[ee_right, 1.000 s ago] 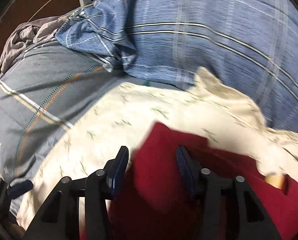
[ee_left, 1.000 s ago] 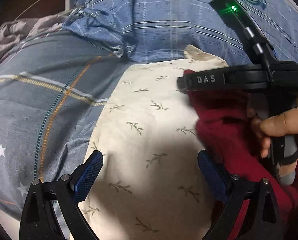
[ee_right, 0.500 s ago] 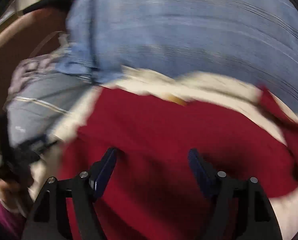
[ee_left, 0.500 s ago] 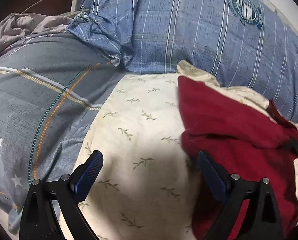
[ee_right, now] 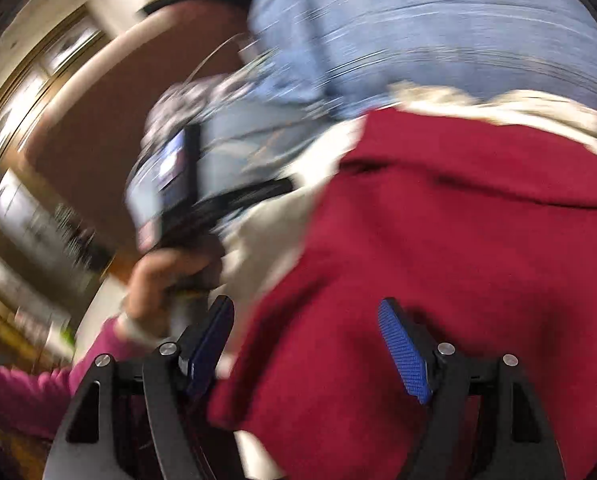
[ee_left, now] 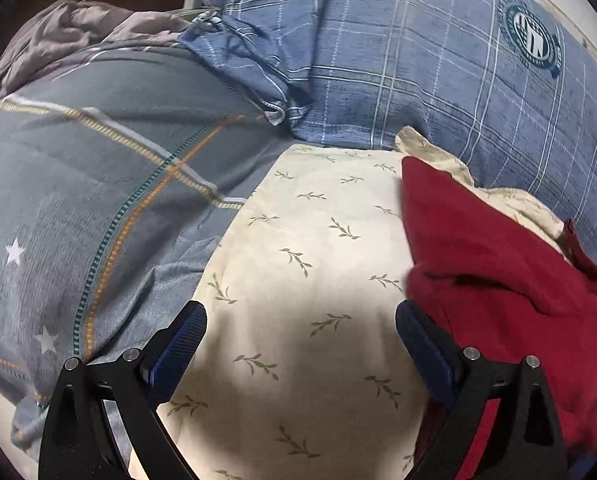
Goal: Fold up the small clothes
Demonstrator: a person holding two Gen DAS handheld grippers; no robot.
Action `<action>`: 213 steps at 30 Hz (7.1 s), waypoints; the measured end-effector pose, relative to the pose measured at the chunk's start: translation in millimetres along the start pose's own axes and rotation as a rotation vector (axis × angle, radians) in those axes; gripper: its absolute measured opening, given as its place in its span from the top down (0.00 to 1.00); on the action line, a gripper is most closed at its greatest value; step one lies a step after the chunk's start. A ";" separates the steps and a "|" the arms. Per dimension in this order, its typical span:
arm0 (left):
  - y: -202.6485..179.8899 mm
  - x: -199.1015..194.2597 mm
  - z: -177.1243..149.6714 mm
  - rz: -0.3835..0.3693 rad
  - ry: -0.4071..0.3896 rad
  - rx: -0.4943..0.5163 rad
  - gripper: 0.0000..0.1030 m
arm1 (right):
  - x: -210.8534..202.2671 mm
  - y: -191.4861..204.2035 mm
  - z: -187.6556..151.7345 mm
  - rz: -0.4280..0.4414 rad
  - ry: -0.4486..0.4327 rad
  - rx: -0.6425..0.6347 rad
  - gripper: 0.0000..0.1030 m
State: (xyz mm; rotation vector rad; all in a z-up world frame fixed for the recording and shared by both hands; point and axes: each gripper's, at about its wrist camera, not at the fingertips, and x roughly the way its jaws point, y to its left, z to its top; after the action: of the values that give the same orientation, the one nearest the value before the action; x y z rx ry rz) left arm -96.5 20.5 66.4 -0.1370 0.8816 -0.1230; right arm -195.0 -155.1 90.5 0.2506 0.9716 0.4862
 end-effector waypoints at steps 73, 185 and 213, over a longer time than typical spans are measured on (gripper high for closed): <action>-37.5 3.6 4.9 -0.076 -0.073 0.072 0.07 | -143.6 -165.5 123.4 -0.153 -0.040 0.134 0.95; -2.8 -118.9 -114.8 -0.161 0.218 0.194 0.34 | -143.2 -124.7 -180.9 -0.322 -0.045 0.335 0.32; 11.4 -128.6 -135.1 -0.246 0.313 0.159 0.34 | -132.7 -109.7 -205.3 -0.001 -0.038 0.383 0.47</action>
State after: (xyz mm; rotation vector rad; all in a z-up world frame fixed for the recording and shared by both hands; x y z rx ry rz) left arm -281.6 43.4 77.2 -0.0775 1.1602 -0.4527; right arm -398.1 -318.7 29.3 0.6013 1.0229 0.2897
